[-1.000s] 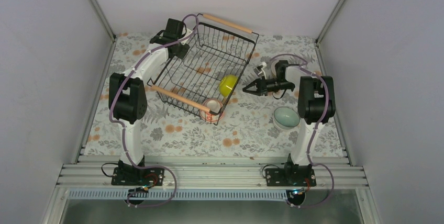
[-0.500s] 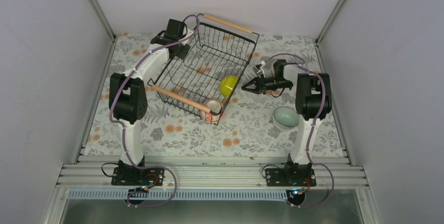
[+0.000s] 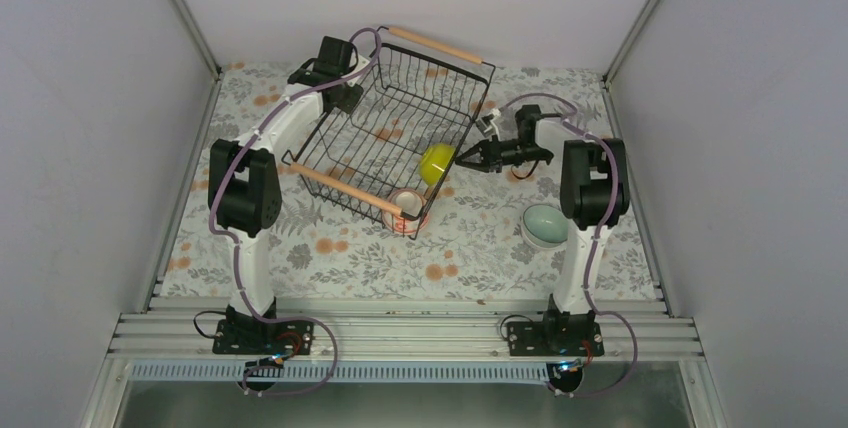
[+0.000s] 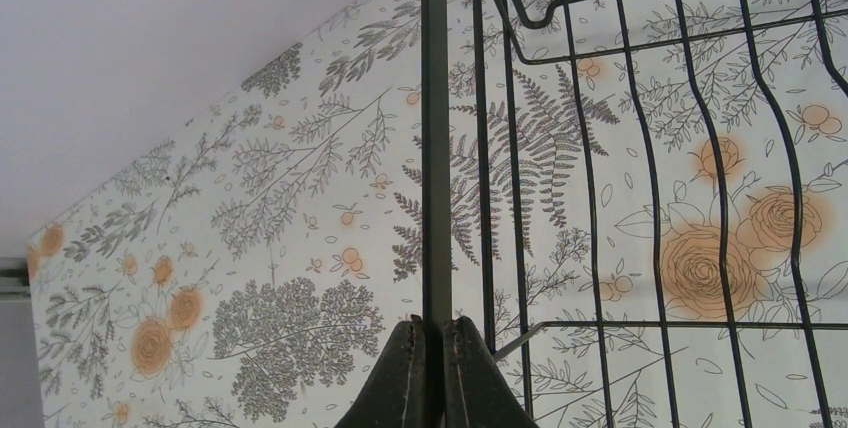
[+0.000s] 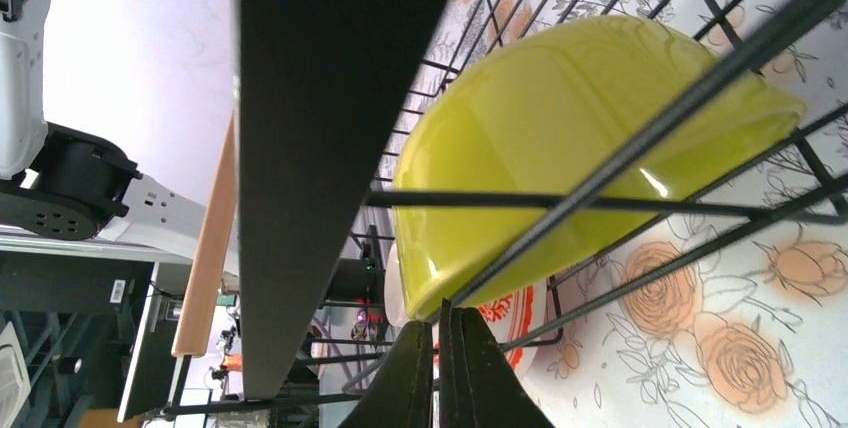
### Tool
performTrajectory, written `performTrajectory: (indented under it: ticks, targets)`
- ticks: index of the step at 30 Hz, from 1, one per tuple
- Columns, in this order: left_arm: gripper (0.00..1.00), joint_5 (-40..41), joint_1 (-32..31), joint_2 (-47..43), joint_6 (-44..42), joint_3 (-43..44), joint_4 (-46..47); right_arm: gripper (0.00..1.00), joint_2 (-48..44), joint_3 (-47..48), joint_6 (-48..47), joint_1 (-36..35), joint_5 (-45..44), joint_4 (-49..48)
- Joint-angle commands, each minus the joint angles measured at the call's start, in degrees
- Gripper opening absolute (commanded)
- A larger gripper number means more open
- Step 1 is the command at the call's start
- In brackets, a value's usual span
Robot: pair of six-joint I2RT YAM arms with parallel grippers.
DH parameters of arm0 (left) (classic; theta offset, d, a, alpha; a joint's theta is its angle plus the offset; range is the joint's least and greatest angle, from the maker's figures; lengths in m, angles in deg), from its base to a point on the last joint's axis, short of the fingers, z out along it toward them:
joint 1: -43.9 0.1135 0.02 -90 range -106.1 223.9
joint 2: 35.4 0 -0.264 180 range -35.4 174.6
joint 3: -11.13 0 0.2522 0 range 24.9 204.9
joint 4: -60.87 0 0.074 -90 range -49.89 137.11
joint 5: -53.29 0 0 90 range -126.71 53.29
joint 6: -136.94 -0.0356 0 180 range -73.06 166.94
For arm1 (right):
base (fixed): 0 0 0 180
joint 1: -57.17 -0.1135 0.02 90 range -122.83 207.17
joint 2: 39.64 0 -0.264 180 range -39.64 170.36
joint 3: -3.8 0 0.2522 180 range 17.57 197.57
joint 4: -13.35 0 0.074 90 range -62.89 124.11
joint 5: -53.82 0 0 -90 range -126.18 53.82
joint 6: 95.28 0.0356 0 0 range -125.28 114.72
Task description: Unload the bowls from the dish rack
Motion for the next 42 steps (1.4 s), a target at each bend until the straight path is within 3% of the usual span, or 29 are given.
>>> performTrajectory:
  ticks: [1, 42]
  targets:
    - [0.02, -0.2, -1.5, 1.6, -1.7, -2.4, -4.8, 0.04, 1.9, 2.0, 1.9, -1.6, 2.5, -2.0]
    - [0.03, 0.0, -2.3, 2.0, -1.7, -2.4, -5.0, 0.04, 0.4, 8.3, 6.5, -7.0, 4.6, -4.9]
